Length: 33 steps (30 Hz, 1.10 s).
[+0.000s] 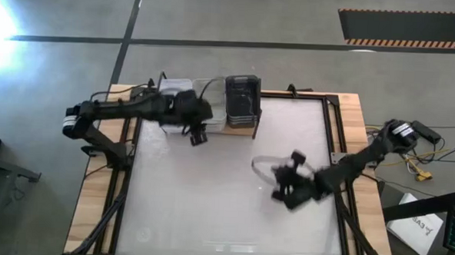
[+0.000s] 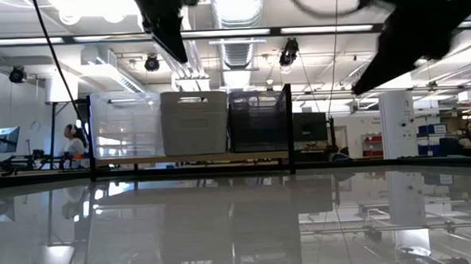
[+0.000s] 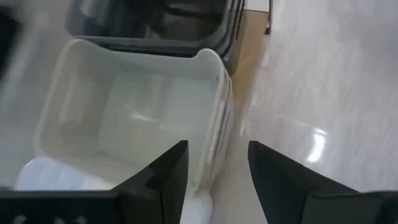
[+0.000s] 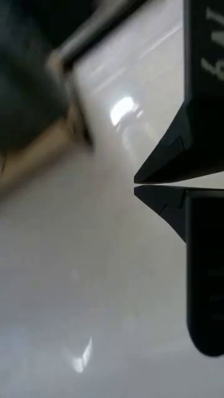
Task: Stack baskets on shelf by color
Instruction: Adjust the stacked black bins on the shelf
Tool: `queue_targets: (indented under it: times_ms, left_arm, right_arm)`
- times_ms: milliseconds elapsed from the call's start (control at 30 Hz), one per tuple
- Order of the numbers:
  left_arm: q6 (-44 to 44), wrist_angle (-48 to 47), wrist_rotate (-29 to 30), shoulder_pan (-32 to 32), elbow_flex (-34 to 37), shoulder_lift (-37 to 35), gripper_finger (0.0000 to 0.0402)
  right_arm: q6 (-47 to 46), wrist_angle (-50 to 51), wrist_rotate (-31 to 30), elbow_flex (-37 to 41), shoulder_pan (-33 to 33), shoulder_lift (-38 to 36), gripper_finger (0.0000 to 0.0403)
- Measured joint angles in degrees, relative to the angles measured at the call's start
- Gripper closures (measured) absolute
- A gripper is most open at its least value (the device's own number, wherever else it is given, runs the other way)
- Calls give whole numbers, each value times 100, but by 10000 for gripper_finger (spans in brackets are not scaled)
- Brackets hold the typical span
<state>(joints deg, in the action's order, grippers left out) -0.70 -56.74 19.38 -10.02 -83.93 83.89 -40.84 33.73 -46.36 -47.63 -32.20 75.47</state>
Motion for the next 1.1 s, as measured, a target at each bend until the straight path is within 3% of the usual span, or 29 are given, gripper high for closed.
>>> queue_targets:
  times_ms: [100, 200, 367, 533, 667, 833, 1100]
  left_arm:
    - [548, 10, 875, 761, 127, -150, 249]
    - [1059, 193, 1404, 1565, 287, -266, 249]
    - [1897, 649, 2172, 2777, 666, -268, 249]
    - [2603, 1661, 2914, 3646, 1314, -244, 249]
    - [2892, 2594, 3036, 4004, 1842, -242, 249]
    - [2929, 3459, 3040, 4167, 2331, -237, 249]
    - [3201, 3563, 3031, 4248, 2390, -285, 249]
  right_arm:
    - [536, -220, 32, 532, 1092, -612, 394]
    - [1161, -1104, 207, 1031, 2321, -1164, 394]
    - [1994, -3146, 1186, 1633, 4349, -1598, 394]
    - [2156, -4449, 2695, 1695, 5728, -1272, 394]
    - [1926, -5434, 3744, 1695, 6221, -656, 394]
    - [1575, -6371, 4560, 1688, 6247, 144, 394]
    - [1472, -6260, 4850, 1549, 5991, 299, 394]
